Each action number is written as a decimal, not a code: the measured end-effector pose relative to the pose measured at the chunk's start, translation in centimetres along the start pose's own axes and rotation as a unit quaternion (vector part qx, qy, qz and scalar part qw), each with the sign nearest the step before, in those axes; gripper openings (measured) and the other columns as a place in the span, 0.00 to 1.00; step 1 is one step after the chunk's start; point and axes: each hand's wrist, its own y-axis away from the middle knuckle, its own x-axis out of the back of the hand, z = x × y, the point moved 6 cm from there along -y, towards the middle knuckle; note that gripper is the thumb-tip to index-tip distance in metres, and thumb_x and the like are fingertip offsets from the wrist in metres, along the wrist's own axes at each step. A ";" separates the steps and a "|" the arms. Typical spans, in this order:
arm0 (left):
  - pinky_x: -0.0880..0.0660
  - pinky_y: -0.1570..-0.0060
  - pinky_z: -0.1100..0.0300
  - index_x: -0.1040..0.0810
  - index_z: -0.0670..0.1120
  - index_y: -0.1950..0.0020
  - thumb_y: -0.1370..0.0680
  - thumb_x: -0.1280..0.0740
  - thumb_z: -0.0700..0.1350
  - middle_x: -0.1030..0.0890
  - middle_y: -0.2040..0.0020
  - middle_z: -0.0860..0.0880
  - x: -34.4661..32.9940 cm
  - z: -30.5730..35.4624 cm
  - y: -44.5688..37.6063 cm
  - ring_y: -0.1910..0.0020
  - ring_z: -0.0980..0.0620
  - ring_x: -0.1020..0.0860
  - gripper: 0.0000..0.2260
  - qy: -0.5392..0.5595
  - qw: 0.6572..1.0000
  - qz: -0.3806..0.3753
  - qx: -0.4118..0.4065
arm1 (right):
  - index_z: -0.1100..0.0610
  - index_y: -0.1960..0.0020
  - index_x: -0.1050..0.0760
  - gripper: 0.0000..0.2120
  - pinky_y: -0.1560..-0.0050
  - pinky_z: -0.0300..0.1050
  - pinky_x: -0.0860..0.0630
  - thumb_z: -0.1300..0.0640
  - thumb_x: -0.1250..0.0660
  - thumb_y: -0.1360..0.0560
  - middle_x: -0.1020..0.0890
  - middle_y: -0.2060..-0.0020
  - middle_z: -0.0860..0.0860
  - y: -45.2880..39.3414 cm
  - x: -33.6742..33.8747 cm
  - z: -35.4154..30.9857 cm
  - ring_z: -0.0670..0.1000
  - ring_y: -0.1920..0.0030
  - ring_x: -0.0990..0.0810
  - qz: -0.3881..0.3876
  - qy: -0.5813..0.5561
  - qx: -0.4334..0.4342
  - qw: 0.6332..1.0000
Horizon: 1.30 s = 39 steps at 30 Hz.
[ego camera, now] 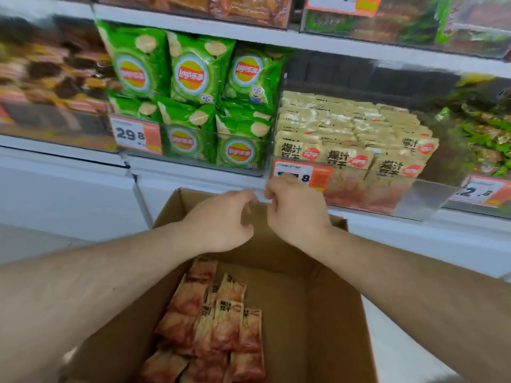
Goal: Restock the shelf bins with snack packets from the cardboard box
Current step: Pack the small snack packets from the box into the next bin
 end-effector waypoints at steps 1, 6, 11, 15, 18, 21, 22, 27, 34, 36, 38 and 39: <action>0.24 0.45 0.55 0.29 0.52 0.33 0.24 0.32 0.46 0.24 0.45 0.57 0.4 -1.5 0.3 0.47 0.55 0.24 0.20 0.002 1.000 -0.010 0.019 | 0.55 0.55 0.26 0.07 0.62 0.50 0.26 0.65 0.36 0.31 0.25 0.57 0.51 -0.4 -1.8 -0.6 0.61 0.57 0.22 -0.025 -0.022 -0.006 0.999; 0.26 0.47 0.61 0.28 0.54 0.36 0.24 0.32 0.46 0.23 0.47 0.57 0.8 -8.1 1.7 0.51 0.57 0.24 0.17 -0.004 0.993 -0.073 0.088 | 0.50 0.58 0.28 0.08 0.54 0.48 0.24 0.63 0.36 0.30 0.24 0.56 0.47 -0.9 -11.0 -1.2 0.54 0.54 0.23 -0.136 -0.103 -0.119 0.978; 0.30 0.54 0.65 0.27 0.52 0.35 0.23 0.33 0.45 0.22 0.47 0.57 -0.6 -11.1 0.9 0.49 0.58 0.24 0.17 0.029 0.986 -0.111 0.124 | 0.51 0.56 0.23 0.06 0.55 0.43 0.24 0.60 0.34 0.28 0.18 0.54 0.50 2.1 -22.3 0.6 0.52 0.53 0.20 -0.285 -0.175 -0.288 0.898; 0.31 0.57 0.69 0.27 0.53 0.35 0.23 0.33 0.45 0.22 0.48 0.59 -2.7 -12.8 0.8 0.51 0.61 0.25 0.17 0.053 0.977 -0.149 0.142 | 0.60 0.56 0.23 0.07 0.67 0.46 0.21 0.57 0.36 0.24 0.18 0.60 0.58 5.7 -30.3 1.1 0.57 0.65 0.19 -0.351 -0.236 -0.434 0.795; 0.32 0.59 0.71 0.27 0.53 0.37 0.23 0.33 0.46 0.22 0.48 0.59 -3.9 -14.7 1.6 0.53 0.63 0.25 0.15 0.076 0.966 -0.166 0.182 | 0.61 0.58 0.24 0.16 0.66 0.48 0.20 0.47 0.30 0.26 0.20 0.64 0.57 8.1 -35.5 1.1 0.56 0.71 0.22 -0.342 -0.293 -0.540 0.711; 0.31 0.59 0.71 0.27 0.55 0.39 0.23 0.33 0.47 0.22 0.49 0.60 -4.4 -16.1 1.8 0.54 0.64 0.25 0.13 0.103 0.958 -0.150 0.222 | 0.60 0.52 0.20 0.23 0.62 0.48 0.19 0.43 0.25 0.35 0.17 0.58 0.56 9.5 -40.8 1.6 0.56 0.62 0.18 -0.342 -0.332 -0.573 0.667; 0.31 0.59 0.71 0.27 0.56 0.40 0.23 0.33 0.47 0.22 0.50 0.60 -4.5 -16.1 1.8 0.54 0.64 0.25 0.12 0.110 0.956 -0.144 0.229 | 0.59 0.50 0.21 0.23 0.60 0.48 0.19 0.43 0.25 0.35 0.17 0.54 0.57 9.6 -42.0 1.6 0.56 0.58 0.17 -0.348 -0.339 -0.577 0.656; 0.26 0.51 0.67 0.27 0.55 0.39 0.23 0.32 0.46 0.23 0.48 0.59 -5.7 -15.5 1.6 0.50 0.61 0.24 0.14 0.178 0.932 -0.168 0.267 | 0.58 0.50 0.25 0.24 0.56 0.46 0.22 0.43 0.24 0.35 0.21 0.55 0.56 8.9 -41.4 1.8 0.55 0.54 0.19 -0.358 -0.331 -0.592 0.641; 0.32 0.45 0.54 0.25 0.49 0.47 0.21 0.32 0.45 0.30 0.53 0.51 -6.7 -15.0 3.2 0.51 0.52 0.30 0.05 0.369 0.815 -0.140 0.425 | 0.55 0.47 0.24 0.06 0.71 0.39 0.32 0.62 0.38 0.21 0.19 0.66 0.49 9.8 -32.3 -0.2 0.45 0.70 0.27 -0.257 -0.606 -0.601 0.453; 0.31 0.43 0.54 0.24 0.47 0.49 0.22 0.30 0.49 0.25 0.55 0.52 -6.7 -14.9 3.6 0.54 0.54 0.26 0.07 0.383 0.810 -0.102 0.433 | 0.55 0.48 0.25 0.05 0.68 0.39 0.34 0.62 0.38 0.21 0.20 0.67 0.48 9.1 -29.2 -2.1 0.45 0.70 0.28 -0.283 -0.672 -0.531 0.431; 0.24 0.44 0.53 0.21 0.47 0.50 0.26 0.27 0.50 0.17 0.55 0.50 -6.3 -15.2 3.3 0.55 0.53 0.20 0.09 0.392 0.815 -0.045 0.425 | 0.55 0.51 0.27 0.04 0.69 0.38 0.32 0.63 0.37 0.22 0.21 0.66 0.50 8.2 -26.2 -4.2 0.45 0.70 0.28 -0.321 -0.705 -0.466 0.429; 0.21 0.49 0.54 0.20 0.46 0.48 0.27 0.26 0.48 0.16 0.54 0.49 -5.8 -15.5 3.0 0.55 0.51 0.18 0.11 0.384 0.824 -0.018 0.416 | 0.55 0.52 0.28 0.04 0.69 0.38 0.31 0.62 0.36 0.24 0.21 0.65 0.51 7.6 -25.0 -5.1 0.45 0.70 0.27 -0.337 -0.720 -0.435 0.422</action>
